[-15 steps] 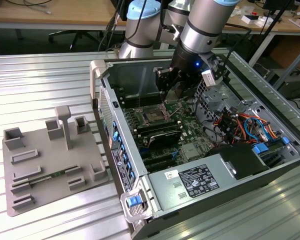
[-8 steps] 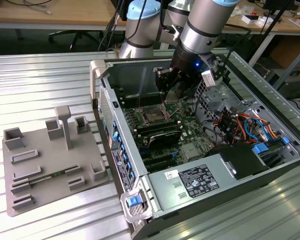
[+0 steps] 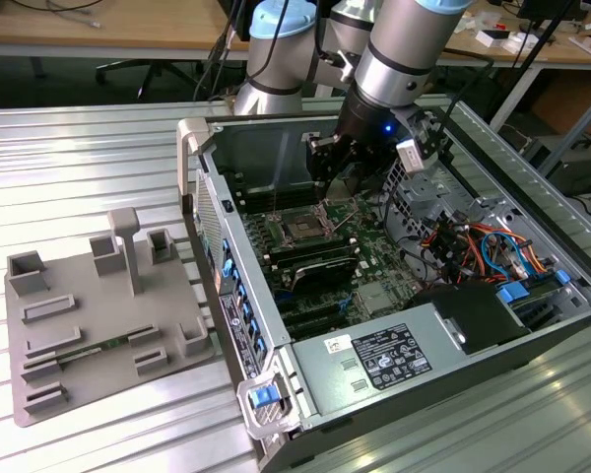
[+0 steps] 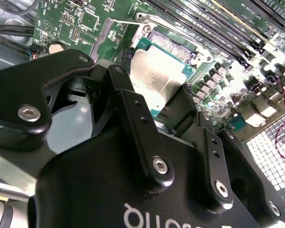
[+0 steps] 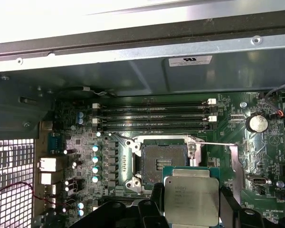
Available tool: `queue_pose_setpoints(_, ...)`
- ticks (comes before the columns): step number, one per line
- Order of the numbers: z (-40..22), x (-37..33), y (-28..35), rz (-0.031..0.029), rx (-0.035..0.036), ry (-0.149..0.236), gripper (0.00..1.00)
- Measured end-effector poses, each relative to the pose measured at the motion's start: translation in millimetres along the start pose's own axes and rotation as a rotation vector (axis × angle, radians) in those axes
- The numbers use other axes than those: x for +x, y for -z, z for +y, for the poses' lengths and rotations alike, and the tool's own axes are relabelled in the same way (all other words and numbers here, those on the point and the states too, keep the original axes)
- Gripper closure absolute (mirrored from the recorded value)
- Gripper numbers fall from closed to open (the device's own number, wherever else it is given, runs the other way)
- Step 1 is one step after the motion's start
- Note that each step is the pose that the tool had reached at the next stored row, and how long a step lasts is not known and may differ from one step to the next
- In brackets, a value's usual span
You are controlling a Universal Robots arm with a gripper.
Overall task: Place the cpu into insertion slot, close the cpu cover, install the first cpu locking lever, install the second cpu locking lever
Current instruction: 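Place the cpu into insertion slot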
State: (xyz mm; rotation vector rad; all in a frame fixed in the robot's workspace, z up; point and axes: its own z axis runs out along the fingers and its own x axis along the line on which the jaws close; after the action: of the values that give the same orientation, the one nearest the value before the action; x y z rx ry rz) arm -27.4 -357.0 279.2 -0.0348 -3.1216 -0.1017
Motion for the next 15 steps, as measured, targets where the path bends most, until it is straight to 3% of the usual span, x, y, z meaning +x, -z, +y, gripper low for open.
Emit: queue_pose_setpoints(15,-0.2,0.0,-2.4,0.0000,0.0030,0.000,0.45)
